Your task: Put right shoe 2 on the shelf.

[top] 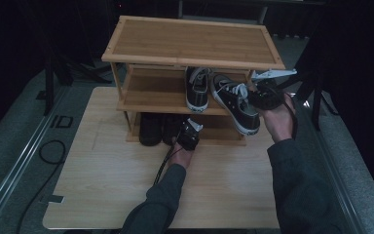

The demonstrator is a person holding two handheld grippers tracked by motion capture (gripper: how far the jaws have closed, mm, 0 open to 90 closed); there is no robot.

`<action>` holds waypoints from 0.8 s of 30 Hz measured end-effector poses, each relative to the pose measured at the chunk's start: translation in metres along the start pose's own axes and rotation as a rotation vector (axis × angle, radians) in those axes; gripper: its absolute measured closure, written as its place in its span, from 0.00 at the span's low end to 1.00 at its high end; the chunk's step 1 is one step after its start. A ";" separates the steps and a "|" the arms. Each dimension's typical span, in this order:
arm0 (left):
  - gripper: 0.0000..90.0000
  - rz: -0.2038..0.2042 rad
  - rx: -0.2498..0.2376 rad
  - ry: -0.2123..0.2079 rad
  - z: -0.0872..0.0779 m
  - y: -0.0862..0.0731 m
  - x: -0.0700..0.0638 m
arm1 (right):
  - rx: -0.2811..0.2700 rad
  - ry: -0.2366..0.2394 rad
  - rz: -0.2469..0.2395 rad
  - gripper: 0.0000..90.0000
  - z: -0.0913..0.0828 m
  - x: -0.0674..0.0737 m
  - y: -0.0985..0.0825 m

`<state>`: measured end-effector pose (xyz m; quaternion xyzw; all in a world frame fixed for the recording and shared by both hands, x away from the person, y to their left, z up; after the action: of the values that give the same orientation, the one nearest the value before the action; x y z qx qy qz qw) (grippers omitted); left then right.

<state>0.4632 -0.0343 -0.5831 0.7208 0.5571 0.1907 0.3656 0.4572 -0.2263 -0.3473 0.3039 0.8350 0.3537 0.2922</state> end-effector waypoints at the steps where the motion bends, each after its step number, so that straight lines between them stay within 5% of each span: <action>1: 1.00 -0.001 -0.001 -0.001 0.000 0.000 0.000 | -0.004 0.010 0.009 0.97 0.000 0.000 0.000; 6: 1.00 0.006 0.004 0.000 0.000 0.000 0.001 | -0.060 0.068 0.048 0.98 0.000 0.002 0.002; 12: 1.00 0.006 0.003 -0.001 0.000 0.000 0.001 | -0.072 0.070 0.069 0.98 0.001 0.003 0.001; 19: 1.00 0.007 0.005 0.001 0.000 0.000 0.001 | -0.019 0.031 0.015 0.94 0.002 0.002 -0.003; 24: 1.00 0.005 0.004 0.000 0.000 0.000 0.001 | -0.013 0.043 0.008 0.87 -0.003 -0.002 -0.003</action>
<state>0.4631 -0.0336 -0.5829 0.7229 0.5558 0.1906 0.3636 0.4553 -0.2303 -0.3478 0.2975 0.8375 0.3670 0.2746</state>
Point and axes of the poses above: each handheld gripper's, and its own axes: z roughly forward along the jaws, y roughly out of its top, x roughly to its left, the point moved 4 cm from there along z, roughly forward along the jaws, and after that the axes turned 15 degrees about -z, right-handed, at the moved point
